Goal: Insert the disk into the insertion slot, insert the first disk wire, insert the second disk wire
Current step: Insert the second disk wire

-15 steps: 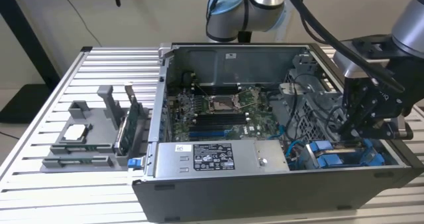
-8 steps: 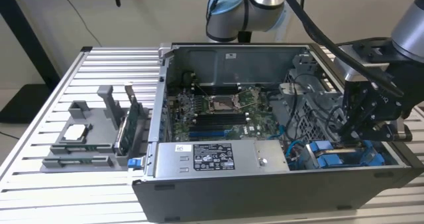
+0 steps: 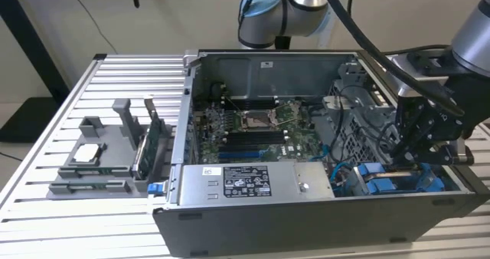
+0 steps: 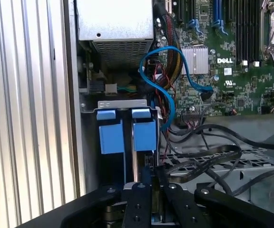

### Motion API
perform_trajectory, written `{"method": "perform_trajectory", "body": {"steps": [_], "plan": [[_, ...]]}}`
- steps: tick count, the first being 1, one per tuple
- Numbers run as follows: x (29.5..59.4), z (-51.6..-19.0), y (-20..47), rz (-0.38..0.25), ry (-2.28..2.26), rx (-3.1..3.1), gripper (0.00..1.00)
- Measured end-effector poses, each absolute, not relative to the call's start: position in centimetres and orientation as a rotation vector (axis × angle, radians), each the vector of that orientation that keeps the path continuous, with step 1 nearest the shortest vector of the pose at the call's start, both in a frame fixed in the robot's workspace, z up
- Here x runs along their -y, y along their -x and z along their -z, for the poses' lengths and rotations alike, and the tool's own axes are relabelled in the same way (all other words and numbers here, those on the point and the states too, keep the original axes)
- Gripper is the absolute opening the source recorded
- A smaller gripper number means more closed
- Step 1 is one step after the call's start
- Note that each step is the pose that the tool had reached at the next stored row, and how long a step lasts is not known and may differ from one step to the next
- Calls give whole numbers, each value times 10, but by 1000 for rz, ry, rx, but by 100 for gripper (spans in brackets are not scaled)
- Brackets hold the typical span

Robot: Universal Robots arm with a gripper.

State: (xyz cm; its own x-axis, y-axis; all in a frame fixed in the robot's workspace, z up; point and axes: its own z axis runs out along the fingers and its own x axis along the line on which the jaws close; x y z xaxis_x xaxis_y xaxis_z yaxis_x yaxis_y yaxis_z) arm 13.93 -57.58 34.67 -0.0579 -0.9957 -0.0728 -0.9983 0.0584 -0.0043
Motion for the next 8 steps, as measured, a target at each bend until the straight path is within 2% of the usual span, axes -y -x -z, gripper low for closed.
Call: {"method": "perform_trajectory", "body": {"steps": [8], "plan": [[575, -344, -141, -80, 2112, -2239, 16]]}}
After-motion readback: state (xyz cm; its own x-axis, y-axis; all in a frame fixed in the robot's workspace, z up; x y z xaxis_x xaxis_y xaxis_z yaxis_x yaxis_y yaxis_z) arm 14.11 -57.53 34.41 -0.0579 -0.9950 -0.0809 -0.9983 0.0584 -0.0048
